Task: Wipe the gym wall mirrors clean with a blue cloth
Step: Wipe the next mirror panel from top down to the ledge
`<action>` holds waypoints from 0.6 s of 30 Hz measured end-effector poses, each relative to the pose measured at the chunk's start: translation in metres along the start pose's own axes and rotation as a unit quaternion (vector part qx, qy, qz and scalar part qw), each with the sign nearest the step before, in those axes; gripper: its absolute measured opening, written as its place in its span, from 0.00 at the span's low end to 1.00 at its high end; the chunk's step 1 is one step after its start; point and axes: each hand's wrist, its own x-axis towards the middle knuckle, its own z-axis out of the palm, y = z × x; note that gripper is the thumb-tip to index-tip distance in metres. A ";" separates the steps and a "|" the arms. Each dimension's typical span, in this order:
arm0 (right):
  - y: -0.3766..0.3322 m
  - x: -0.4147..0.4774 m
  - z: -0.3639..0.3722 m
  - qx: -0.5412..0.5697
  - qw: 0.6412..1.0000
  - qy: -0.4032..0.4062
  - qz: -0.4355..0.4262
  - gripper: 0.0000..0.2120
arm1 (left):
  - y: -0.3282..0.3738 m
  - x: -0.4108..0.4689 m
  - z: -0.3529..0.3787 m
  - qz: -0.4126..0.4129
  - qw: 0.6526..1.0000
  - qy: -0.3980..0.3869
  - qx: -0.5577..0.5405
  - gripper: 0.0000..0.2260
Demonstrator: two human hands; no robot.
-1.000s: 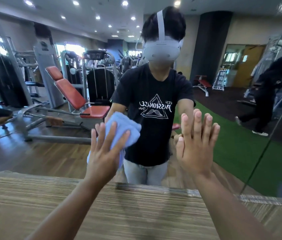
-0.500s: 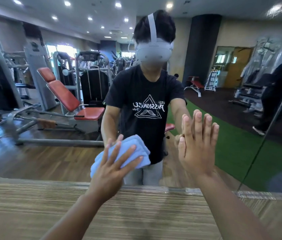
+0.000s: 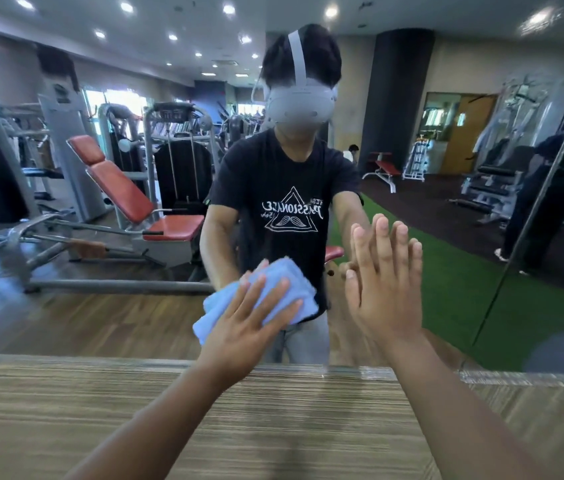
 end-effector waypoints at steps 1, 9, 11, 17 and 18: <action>0.003 0.000 -0.004 0.006 1.000 -0.009 -0.009 0.31 | -0.003 -0.011 -0.001 0.017 1.000 -0.014 0.014 0.39; 0.066 -0.026 -0.032 -0.002 0.999 -0.032 -0.025 0.32 | -0.017 0.055 -0.031 -0.083 0.993 0.054 0.065 0.33; 0.088 -0.029 -0.035 -0.002 1.000 -0.025 -0.009 0.33 | -0.009 0.096 -0.037 -0.104 0.989 0.087 0.050 0.32; 0.148 -0.024 -0.041 -0.017 1.000 0.004 0.022 0.33 | 0.035 0.188 -0.026 -0.095 0.989 0.110 0.030 0.24; 0.156 -0.021 -0.042 -0.016 1.000 0.010 0.025 0.33 | 0.042 0.197 -0.021 -0.086 0.989 0.112 0.039 0.25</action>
